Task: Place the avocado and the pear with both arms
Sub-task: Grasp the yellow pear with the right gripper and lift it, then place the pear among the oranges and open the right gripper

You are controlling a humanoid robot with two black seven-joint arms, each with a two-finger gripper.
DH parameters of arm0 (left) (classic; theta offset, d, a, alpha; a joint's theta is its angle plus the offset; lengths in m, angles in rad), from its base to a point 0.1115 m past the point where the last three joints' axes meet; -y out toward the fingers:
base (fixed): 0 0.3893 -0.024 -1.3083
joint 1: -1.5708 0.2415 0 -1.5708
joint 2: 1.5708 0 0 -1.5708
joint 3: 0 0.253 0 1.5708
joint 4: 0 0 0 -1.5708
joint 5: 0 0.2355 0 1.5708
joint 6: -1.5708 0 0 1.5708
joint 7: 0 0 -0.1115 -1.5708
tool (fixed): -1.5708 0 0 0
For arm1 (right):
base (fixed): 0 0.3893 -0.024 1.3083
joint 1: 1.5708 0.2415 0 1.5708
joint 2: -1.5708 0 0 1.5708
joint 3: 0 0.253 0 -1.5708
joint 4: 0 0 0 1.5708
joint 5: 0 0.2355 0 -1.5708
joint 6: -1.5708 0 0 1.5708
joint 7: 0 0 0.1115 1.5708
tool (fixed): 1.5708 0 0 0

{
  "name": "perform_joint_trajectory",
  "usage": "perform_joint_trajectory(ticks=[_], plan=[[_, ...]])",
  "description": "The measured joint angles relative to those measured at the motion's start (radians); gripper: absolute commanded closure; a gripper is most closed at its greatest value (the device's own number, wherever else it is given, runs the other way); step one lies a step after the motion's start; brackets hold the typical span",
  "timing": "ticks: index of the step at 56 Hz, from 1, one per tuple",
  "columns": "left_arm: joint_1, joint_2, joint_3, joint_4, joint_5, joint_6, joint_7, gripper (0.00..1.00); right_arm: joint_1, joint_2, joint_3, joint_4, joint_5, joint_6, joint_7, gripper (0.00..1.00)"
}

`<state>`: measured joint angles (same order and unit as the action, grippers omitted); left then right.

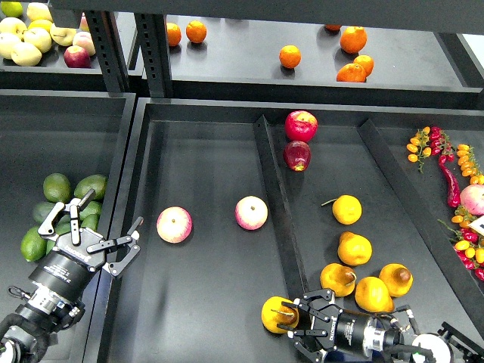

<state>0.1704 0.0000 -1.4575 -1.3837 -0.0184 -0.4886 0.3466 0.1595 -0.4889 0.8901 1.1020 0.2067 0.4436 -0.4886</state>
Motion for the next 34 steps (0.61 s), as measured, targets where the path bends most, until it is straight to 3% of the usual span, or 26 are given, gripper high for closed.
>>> perform_joint_trajectory(ticks=[15,34], plan=[[0.000,0.000,0.000,0.000,0.000,0.000,0.000,0.00,-0.074,-0.187,-0.009,0.069,0.026,0.028,0.000,0.76],[0.005,0.000,-0.001,-0.001,0.000,0.000,0.000,0.00,-0.198,-0.247,-0.011,0.066,-0.017,0.045,0.000,0.74]])
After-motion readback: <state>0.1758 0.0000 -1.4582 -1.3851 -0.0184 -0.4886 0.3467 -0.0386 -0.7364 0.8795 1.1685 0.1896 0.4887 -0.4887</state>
